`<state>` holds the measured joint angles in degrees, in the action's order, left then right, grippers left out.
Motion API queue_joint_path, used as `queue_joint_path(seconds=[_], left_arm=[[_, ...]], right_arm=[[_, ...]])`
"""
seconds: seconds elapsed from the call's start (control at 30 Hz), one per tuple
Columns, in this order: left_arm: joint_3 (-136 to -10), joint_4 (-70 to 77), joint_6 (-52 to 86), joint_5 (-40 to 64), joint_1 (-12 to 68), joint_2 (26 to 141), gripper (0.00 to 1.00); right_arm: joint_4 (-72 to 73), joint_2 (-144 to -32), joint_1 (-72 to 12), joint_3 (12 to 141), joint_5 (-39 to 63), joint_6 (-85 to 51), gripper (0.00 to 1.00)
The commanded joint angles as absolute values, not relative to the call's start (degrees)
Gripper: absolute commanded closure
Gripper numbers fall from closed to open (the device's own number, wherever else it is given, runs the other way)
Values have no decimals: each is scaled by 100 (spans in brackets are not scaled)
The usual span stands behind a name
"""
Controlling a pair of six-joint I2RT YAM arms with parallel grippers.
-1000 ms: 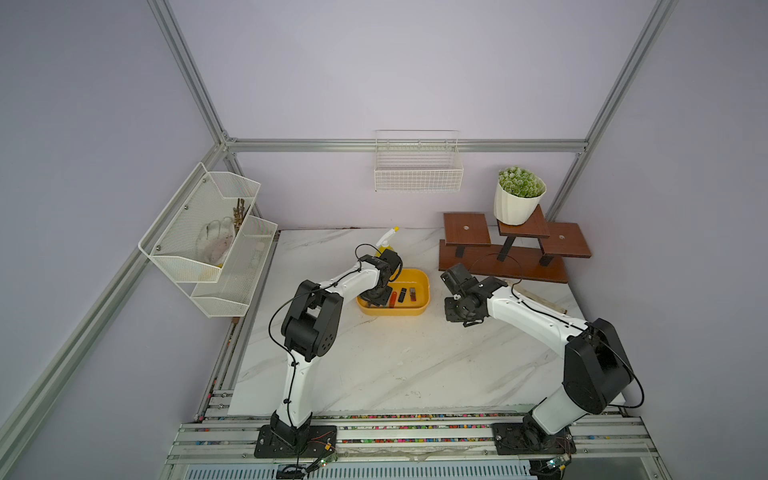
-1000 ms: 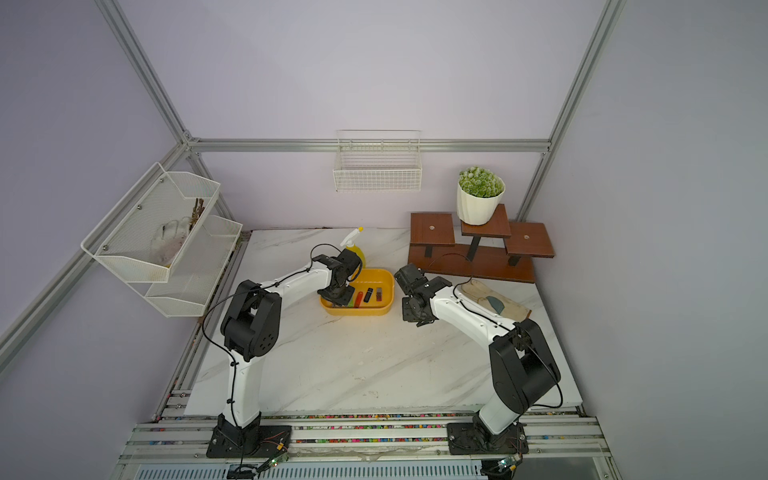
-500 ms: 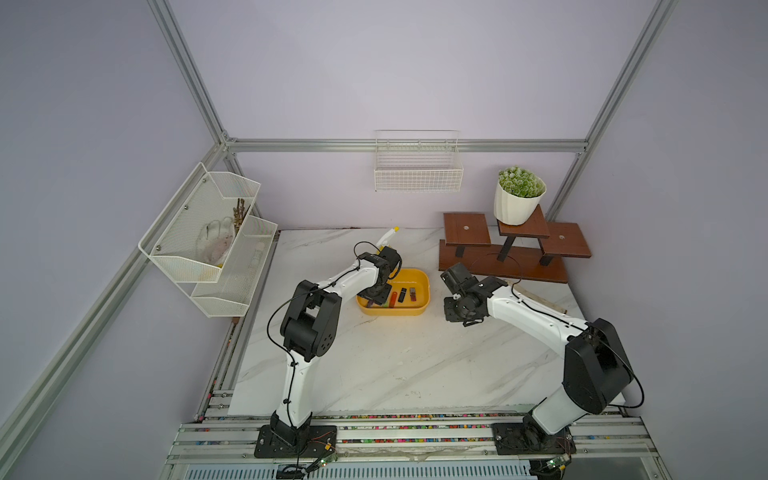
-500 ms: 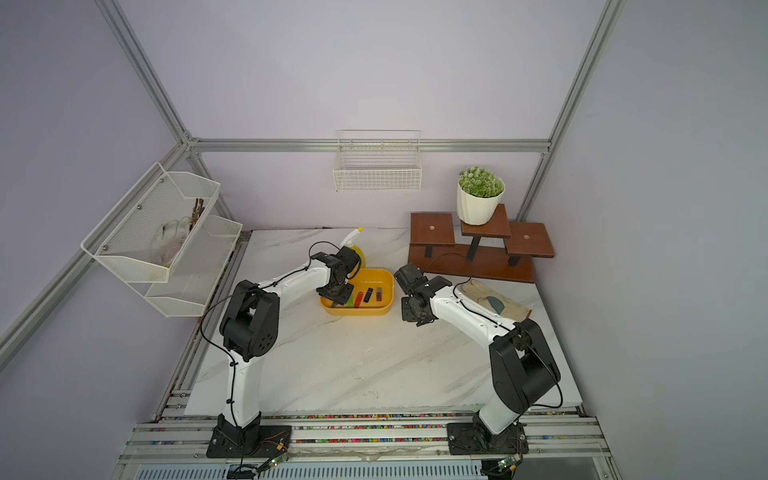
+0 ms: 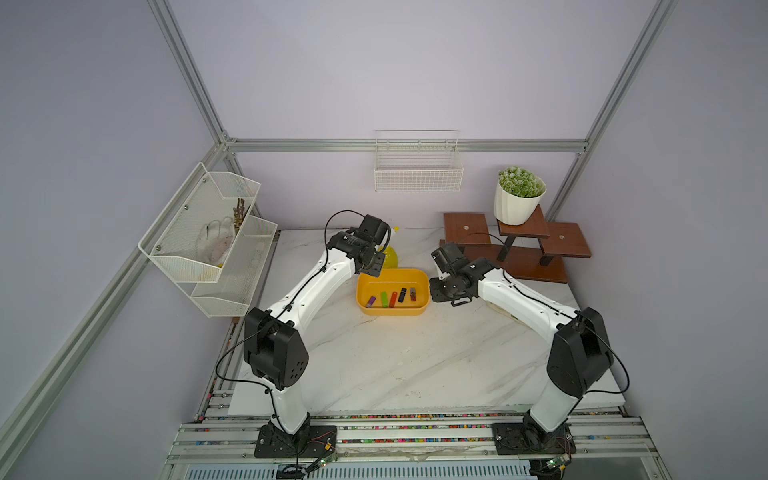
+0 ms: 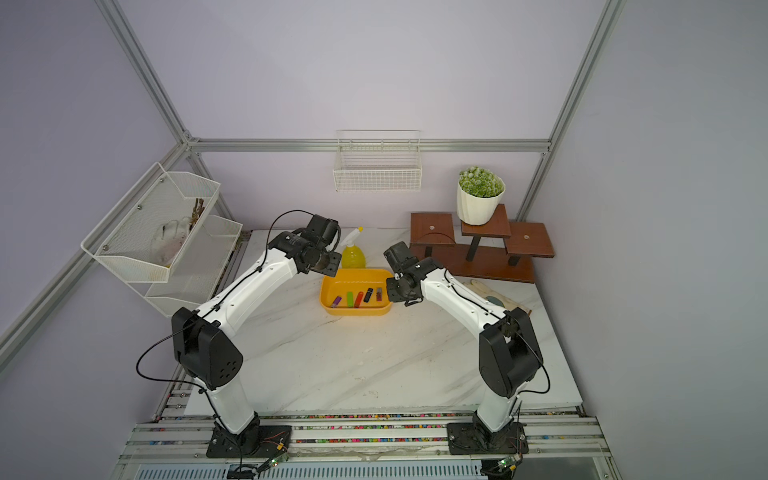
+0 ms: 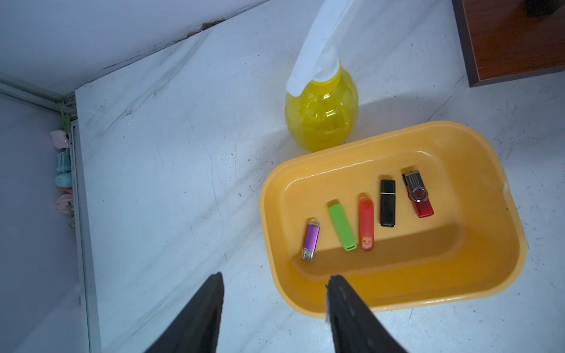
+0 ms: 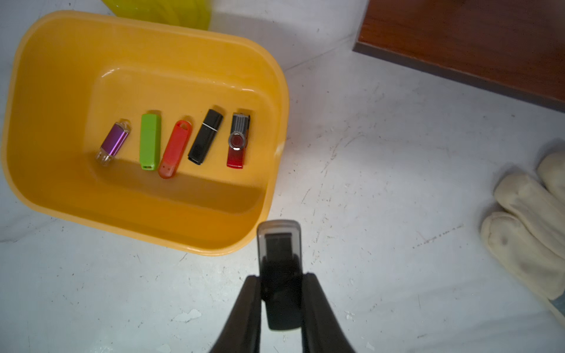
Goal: Put the usb flash drive into the storage box
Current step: Place the USB flash in the storage box.
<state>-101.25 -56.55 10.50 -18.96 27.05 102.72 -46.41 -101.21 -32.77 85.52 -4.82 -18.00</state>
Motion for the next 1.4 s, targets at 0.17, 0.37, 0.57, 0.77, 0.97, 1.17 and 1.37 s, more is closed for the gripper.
queue_joint_path(seconds=[0.17, 0.37, 0.57, 0.77, 0.97, 1.17, 1.37], left_arm=[[-9210, -5840, 1383, -2055, 2235, 9629, 40], [-8815, -5840, 1514, -2043, 2062, 9340, 37], [-8472, -5969, 1841, -1880, 1706, 9168, 30], [-8166, -5980, 1916, -1512, 1453, 9178, 26], [-7991, -5850, 1890, -1513, 1433, 9040, 23], [-7895, -5825, 1873, -1485, 1415, 8970, 24], [-7722, -5779, 1850, -1502, 1380, 8769, 24]], right_arm=[[-5060, -11221, -3452, 10087, 9, -365, 100], [-5240, -11755, -3540, 10914, 180, 364, 100], [-5250, -12196, -3667, 11247, 250, 855, 100], [-4721, -12383, -4076, 11156, -507, 1323, 100], [-4249, -12487, -4331, 11014, -890, 1834, 100], [-3905, -12810, -4507, 11021, -1521, 2301, 100], [-3466, -12962, -4529, 10981, -1668, 2654, 100]])
